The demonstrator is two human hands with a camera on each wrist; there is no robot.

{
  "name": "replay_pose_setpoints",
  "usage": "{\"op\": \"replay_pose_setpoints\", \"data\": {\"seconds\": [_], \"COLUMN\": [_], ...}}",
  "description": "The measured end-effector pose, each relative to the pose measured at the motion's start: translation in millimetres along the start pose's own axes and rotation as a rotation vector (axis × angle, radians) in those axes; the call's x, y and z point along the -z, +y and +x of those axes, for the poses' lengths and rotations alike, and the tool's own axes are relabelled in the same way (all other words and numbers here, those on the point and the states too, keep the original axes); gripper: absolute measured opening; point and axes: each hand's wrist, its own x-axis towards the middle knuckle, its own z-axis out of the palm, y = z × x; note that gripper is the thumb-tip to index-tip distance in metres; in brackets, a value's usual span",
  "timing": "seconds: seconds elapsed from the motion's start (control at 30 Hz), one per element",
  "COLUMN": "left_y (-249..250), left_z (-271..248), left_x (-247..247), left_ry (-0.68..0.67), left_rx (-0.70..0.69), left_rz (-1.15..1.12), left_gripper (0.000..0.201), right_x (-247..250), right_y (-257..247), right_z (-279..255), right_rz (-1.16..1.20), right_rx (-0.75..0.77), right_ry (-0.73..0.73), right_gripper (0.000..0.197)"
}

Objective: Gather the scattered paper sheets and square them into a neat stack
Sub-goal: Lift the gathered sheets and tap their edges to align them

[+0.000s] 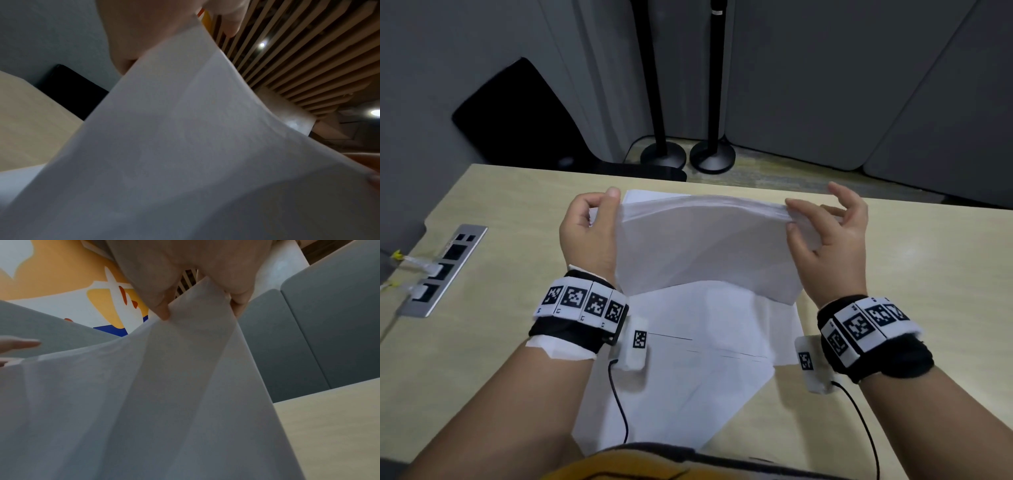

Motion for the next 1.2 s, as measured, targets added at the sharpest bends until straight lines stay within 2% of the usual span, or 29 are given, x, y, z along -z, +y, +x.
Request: {"op": "replay_pose_setpoints", "data": {"seconds": [0.1, 0.27, 0.4, 0.53, 0.6, 0.7, 0.73, 0.77, 0.83, 0.9, 0.97, 1.03, 1.13, 1.2], "left_y": [0, -3, -3, -9, -11, -16, -17, -18, -15, -11, -2, 13, 35, 44], "left_z": [0, -3, -6, -3, -4, -10, -11, -10, -7, -4, -5, -12, -22, -26], "left_x": [-2, -1, -3, -1, 5, 14, 15, 16, 14, 12, 6, -3, -17, -24], "left_ry": [0.016, 0.025, -0.008, 0.011, -0.064, -0.304, -0.321, -0.292, -0.197, -0.186, -0.251, -0.345, -0.443, -0.461], "left_rx": [-0.043, -0.012, -0.085, -0.044, -0.056, -0.126, -0.137, -0.138, -0.130, -0.149, -0.214, -0.379, -0.655, -0.741], "left_rz": [0.060, 0.000, 0.024, 0.019, 0.003, 0.146, 0.209, 0.253, 0.298, 0.279, 0.204, 0.175, 0.220, 0.231], "left_gripper": [0.011, 0.023, 0.008, 0.012, 0.006, 0.046, 0.054, 0.053, 0.035, 0.025, 0.033, 0.036, 0.024, 0.017], "right_x": [-3, -1, 0, -1, -1, 0, 0, 1, 2, 2, 1, 0, -6, -8], "right_y": [-1, -2, -3, -3, -2, -1, -1, -2, -4, -9, -16, -28, -49, -59], "right_z": [-2, 0, 2, 1, 1, 1, 2, 2, 2, 0, 0, 1, 4, 5], "right_rz": [-0.041, -0.053, -0.077, -0.071, -0.072, -0.060, -0.058, -0.060, -0.127, -0.358, -0.525, -0.514, -0.440, -0.414], "right_rx": [0.000, 0.011, -0.021, -0.059, -0.068, -0.076, -0.078, -0.081, -0.074, -0.027, 0.056, 0.136, 0.279, 0.329], "right_ry": [-0.017, 0.019, -0.001, -0.028, -0.027, -0.036, -0.043, -0.050, -0.046, -0.026, -0.049, -0.117, -0.136, -0.116], "right_gripper": [0.030, 0.028, 0.026, 0.022, 0.022, 0.021, 0.020, 0.019, 0.016, 0.017, 0.025, 0.042, 0.053, 0.050]}}
